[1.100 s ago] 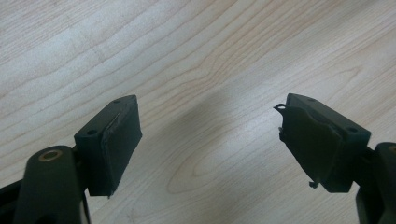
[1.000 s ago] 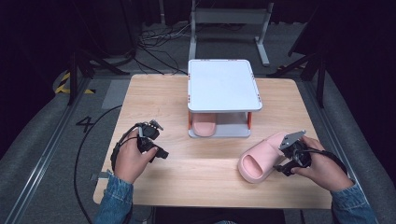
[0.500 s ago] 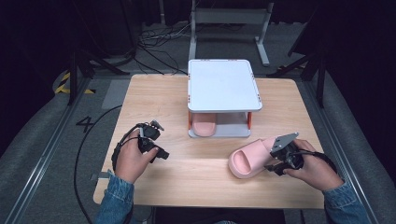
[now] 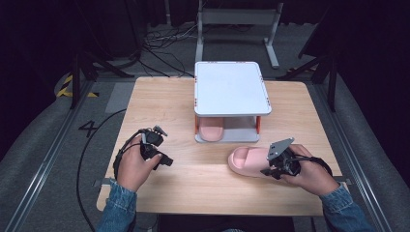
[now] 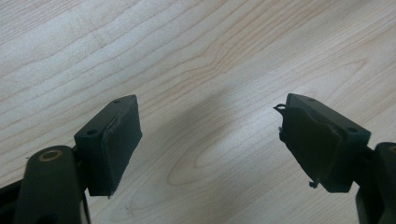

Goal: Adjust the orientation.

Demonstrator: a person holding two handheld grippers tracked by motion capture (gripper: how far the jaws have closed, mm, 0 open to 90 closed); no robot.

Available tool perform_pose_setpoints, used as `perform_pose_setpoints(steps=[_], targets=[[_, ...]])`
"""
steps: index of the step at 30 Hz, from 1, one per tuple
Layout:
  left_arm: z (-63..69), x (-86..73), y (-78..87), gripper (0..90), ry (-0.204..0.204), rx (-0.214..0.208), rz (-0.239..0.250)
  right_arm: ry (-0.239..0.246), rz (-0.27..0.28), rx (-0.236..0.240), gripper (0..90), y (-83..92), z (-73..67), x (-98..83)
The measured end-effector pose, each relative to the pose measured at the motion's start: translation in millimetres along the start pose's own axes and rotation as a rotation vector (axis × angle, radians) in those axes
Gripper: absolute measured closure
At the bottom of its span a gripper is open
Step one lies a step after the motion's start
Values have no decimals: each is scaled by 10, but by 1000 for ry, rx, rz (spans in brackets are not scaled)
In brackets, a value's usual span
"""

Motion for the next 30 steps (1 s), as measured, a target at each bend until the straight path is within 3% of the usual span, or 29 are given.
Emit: perform_pose_setpoints(steps=[4,8,16,18,23,24,29,30], targets=[[21,12,-6,208,4,-5,3,-8,0,10,785,-7,-41,48],[18,25,1,208,-7,-7,3,-70,9,-4,811,11,-46,104],[-21,13,41,208,13,-6,19,-169,77,-80,810,177,53,242],[-42,-11,58,208,13,-1,18,-213,104,-140,810,238,178,334],[-58,-69,71,208,40,-3,24,-243,110,-160,804,190,310,461],[-78,-91,82,208,43,4,27,-261,107,-171,805,126,382,539],[-115,-159,96,209,62,3,25,-313,104,-210,805,23,474,652],[-124,-173,101,208,64,6,25,-361,100,-218,802,-47,517,702]])
Point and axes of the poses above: each handheld gripper's, and its own axes: y roughly backward along the jaws, x roughly out of its top, z roughly to its right, the point moved 6 cm from there along -y, roughly forward along the jaws, and after that the axes turned 2 degrees about x, right-handed, at the moved point
